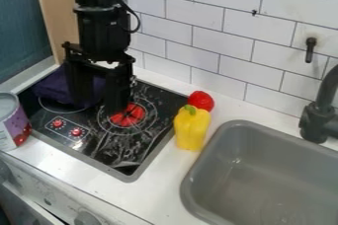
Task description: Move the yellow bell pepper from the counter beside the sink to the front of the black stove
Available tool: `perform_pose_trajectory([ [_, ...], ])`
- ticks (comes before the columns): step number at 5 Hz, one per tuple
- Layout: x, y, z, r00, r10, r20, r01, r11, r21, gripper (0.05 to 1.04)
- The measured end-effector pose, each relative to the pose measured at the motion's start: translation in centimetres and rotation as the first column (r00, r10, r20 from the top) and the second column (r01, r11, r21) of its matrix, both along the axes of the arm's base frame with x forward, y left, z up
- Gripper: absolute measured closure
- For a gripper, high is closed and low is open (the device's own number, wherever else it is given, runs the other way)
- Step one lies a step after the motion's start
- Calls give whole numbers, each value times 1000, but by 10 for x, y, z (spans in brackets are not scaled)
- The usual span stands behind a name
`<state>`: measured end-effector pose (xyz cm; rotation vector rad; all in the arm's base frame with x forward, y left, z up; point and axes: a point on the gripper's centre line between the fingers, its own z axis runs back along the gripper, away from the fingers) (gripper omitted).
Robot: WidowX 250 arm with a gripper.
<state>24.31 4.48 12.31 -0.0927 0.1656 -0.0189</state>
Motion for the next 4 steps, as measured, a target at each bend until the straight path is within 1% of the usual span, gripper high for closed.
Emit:
perform_pose_trajectory([
  [1, -1, 0, -7, 1000, 5, -26, -5, 1000, -5, 83],
  [2, 15, -24, -5, 999, -35, 7, 35, 999, 28, 83],
  [3, 24, -40, 4, 997, -66, 41, 65, 997, 41, 83],
  [4, 33, -51, 1, 993, -114, 38, 112, 993, 40, 83],
])
